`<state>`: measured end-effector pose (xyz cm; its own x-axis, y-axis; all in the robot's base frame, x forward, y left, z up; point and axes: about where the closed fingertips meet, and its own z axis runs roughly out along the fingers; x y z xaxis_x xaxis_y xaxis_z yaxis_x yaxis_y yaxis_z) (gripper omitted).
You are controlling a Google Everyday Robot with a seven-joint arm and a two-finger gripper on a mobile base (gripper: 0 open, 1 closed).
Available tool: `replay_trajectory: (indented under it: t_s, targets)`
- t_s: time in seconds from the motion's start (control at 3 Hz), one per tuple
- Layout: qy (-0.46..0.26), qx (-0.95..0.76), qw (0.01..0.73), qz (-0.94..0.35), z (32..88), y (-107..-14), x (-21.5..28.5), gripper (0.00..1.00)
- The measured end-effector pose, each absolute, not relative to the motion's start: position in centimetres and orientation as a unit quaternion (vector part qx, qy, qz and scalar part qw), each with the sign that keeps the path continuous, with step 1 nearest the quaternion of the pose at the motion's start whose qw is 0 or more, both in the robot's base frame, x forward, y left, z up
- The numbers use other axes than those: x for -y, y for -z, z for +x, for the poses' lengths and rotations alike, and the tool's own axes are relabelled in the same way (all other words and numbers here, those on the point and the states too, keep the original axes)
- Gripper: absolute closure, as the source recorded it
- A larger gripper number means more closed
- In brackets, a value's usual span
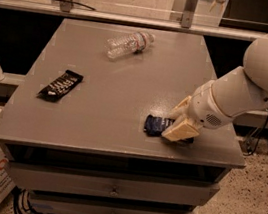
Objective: Pick rxbar blueberry
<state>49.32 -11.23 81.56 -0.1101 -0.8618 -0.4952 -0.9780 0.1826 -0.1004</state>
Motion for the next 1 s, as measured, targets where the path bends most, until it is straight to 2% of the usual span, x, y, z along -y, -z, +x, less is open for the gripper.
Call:
replay_trajectory:
  t_s: [0.33, 1.0]
  targets:
    - [-0.127, -0.734, 0.229, -0.627, 49.3, -81.6, 11.2, 1.0]
    - [-0.125, -0.725, 0.258, -0.626, 48.3, -88.5, 11.0, 1.0]
